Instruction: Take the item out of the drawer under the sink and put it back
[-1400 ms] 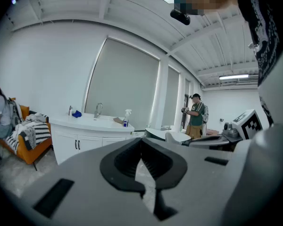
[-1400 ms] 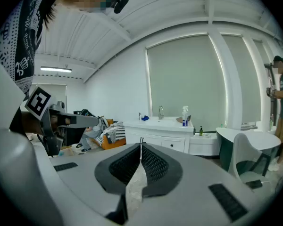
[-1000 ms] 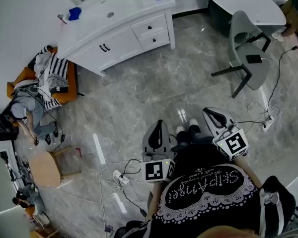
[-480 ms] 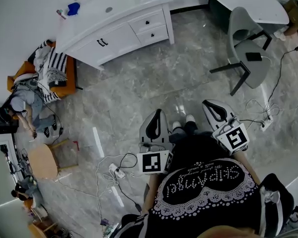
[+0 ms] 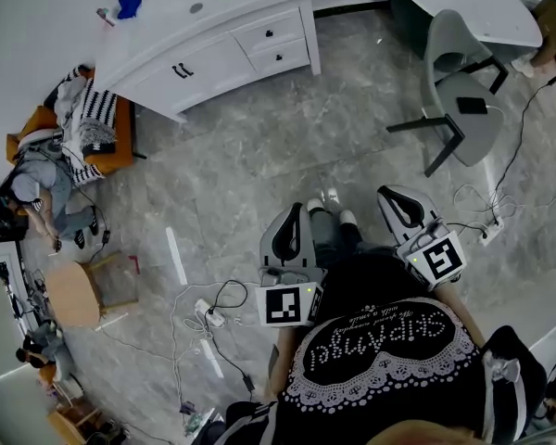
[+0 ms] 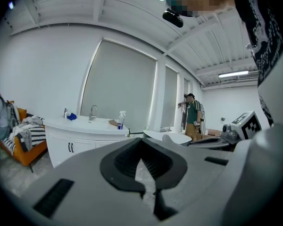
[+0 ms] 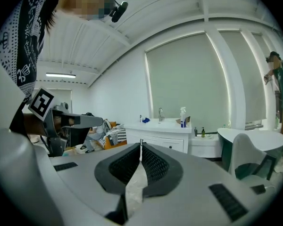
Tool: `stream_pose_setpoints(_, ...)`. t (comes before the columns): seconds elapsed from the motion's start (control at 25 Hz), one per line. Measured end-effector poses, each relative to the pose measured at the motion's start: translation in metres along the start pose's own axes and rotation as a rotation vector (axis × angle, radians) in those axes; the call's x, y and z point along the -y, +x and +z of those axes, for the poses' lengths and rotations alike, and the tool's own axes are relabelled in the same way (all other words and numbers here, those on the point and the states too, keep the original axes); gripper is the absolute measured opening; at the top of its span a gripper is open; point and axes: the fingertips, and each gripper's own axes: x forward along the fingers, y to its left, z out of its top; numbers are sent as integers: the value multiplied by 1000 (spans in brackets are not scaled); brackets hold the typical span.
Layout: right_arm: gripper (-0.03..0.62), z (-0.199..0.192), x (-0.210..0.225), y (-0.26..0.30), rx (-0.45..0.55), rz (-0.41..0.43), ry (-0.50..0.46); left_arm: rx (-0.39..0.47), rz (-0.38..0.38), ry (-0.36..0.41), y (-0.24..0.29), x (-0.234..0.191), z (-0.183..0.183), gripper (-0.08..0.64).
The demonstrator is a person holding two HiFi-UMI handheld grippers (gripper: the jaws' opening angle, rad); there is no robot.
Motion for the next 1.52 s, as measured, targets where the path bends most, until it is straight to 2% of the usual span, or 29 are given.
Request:
stream_pose_setpoints(0.16, 21, 3, 0, 17, 3, 1, -4, -18, 19, -29, 7, -19, -3, 5)
stream_pose_setpoints(0.32, 23, 20, 0, 43, 26, -13, -13, 9, 6, -40, 23, -40, 12, 5)
stream_pose_setpoints(0.48, 23, 39, 1, 68, 62, -23, 24, 11, -33, -15, 40, -58, 29, 6)
stream_pose_setpoints(0.6, 23, 46, 3, 85, 66, -41, 26, 55, -63, -44, 54, -66, 46, 5)
stream_pose_setpoints(0.8, 23, 52, 1, 112, 68, -60, 27, 81, -91, -56, 65, -88, 56, 6)
stream_pose_setpoints(1.24, 22, 51, -24, 148, 42, -10, 14, 51, -14, -71, 52, -141, 48, 6)
stream_pose_setpoints(1.36, 22, 47, -23, 153, 20, -14, 24, 12, -13, -53, 51, -148, 38, 5)
stream_pose_setpoints(1.52, 22, 44, -20, 164, -6, -8, 34, -8, -15, -66, 59, -153, 35, 5)
